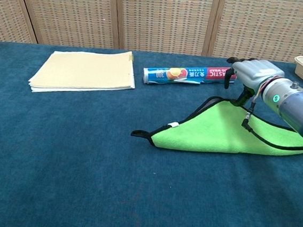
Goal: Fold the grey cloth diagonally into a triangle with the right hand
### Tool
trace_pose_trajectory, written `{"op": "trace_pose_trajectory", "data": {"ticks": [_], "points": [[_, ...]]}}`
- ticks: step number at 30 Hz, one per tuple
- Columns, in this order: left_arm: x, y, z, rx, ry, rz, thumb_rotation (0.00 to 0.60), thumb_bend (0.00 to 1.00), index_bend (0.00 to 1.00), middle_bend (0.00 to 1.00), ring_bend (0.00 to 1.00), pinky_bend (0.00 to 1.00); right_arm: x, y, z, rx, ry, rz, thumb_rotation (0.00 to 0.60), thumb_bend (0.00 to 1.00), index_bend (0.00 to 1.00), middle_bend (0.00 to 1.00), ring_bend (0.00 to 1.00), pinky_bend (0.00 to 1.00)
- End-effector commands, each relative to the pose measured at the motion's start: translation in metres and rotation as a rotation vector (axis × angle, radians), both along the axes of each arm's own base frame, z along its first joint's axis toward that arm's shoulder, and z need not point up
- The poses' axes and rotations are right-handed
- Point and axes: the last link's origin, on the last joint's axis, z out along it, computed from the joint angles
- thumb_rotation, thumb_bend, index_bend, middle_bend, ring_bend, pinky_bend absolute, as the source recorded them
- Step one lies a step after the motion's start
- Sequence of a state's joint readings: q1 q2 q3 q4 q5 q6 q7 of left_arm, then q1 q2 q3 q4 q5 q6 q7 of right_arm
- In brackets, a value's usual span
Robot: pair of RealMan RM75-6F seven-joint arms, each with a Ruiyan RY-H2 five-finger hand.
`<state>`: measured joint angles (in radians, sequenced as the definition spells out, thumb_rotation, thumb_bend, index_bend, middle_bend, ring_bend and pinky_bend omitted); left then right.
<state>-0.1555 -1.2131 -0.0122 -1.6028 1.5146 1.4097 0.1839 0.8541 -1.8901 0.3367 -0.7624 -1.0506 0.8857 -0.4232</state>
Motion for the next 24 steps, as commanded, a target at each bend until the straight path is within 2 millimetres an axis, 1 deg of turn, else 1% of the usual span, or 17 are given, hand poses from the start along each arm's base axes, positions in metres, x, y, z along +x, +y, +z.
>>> {"op": "trace_pose_trajectory", "data": {"ticks": [1, 3, 8, 14, 16, 19, 21, 24], "points": [[0.000, 0.000, 0.000, -0.001, 0.001, 0.002, 0.600, 0.12, 0.00, 0.00, 0.00, 0.00, -0.001, 0.001, 0.000, 0.004, 0.006, -0.001, 0.600, 0.36, 0.30, 0.00, 0.00, 0.00], [0.000, 0.000, -0.001, -0.003, 0.001, 0.002, 0.600, 0.12, 0.00, 0.00, 0.00, 0.00, -0.002, 0.001, 0.000, 0.006, 0.007, -0.001, 0.600, 0.35, 0.27, 0.00, 0.00, 0.00], [0.000, 0.000, -0.001, -0.002, -0.001, 0.003, 0.600, 0.12, 0.00, 0.00, 0.00, 0.00, -0.001, 0.004, 0.004, 0.002, -0.002, 0.006, 0.600, 0.35, 0.27, 0.00, 0.00, 0.00], [-0.001, 0.001, -0.001, -0.006, -0.006, 0.012, 0.600, 0.12, 0.00, 0.00, 0.00, 0.00, 0.000, 0.017, 0.018, -0.024, -0.017, 0.056, 0.600, 0.35, 0.27, 0.00, 0.00, 0.00], [-0.002, 0.001, 0.000, -0.007, -0.008, 0.016, 0.600, 0.12, 0.00, 0.00, 0.00, 0.00, -0.004, 0.028, 0.026, -0.030, -0.018, 0.073, 0.600, 0.34, 0.27, 0.00, 0.00, 0.00], [-0.002, 0.000, 0.001, -0.008, -0.013, 0.014, 0.600, 0.12, 0.00, 0.00, 0.00, 0.00, -0.010, 0.048, 0.040, -0.032, -0.032, 0.086, 0.600, 0.30, 0.27, 0.00, 0.00, 0.00], [-0.001, 0.000, 0.001, -0.011, -0.015, 0.013, 0.600, 0.12, 0.00, 0.00, 0.00, 0.00, -0.014, 0.059, 0.047, -0.031, -0.040, 0.087, 0.600, 0.26, 0.23, 0.00, 0.00, 0.00], [0.000, -0.002, 0.002, -0.013, -0.021, 0.012, 0.600, 0.12, 0.00, 0.00, 0.00, 0.00, -0.024, 0.084, 0.062, -0.026, -0.050, 0.084, 0.600, 0.21, 0.19, 0.00, 0.00, 0.00]]}}
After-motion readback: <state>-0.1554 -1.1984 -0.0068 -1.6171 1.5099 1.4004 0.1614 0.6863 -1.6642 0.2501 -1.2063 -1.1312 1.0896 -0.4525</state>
